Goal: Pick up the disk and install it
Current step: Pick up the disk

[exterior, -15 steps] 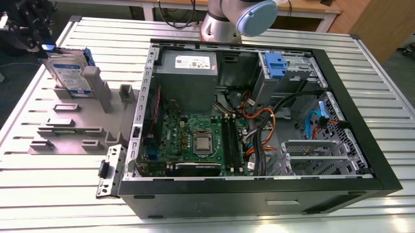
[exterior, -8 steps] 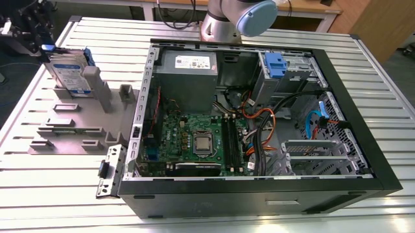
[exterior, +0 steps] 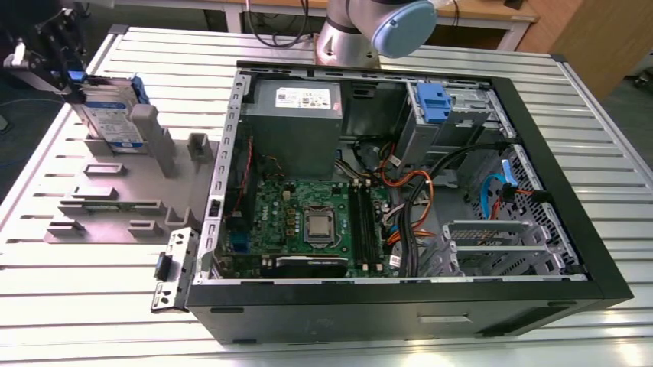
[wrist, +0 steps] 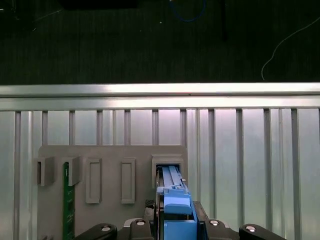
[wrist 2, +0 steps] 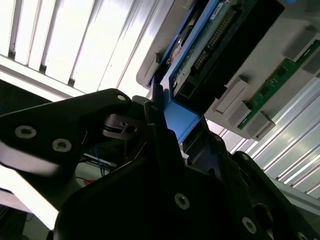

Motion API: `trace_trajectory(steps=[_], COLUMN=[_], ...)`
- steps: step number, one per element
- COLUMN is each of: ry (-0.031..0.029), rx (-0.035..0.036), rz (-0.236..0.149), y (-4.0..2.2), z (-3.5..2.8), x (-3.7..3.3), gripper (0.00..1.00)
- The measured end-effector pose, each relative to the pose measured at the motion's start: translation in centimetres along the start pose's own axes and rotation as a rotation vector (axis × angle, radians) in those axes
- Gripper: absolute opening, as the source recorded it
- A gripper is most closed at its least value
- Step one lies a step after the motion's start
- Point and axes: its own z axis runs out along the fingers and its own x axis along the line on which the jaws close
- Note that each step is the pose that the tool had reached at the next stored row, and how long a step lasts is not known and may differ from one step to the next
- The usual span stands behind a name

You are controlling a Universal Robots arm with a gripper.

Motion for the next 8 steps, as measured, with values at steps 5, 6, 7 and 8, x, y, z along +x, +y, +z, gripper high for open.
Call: trace_trajectory(steps=[5,6,7,8], ry=[0.0000,0.0000,0.0000,0.0001], rx=[0.0003,0.0004,0.0002,0.0001], rz=[-0.002,-0.002,-0.002,-0.002], y=[0.09,0.09,0.09,0.09], z=[0.41,0.46,0.49,0.52], x=[0.00,0.01,0.01,0.01], gripper=[0.40,0.40,0.40,0.40])
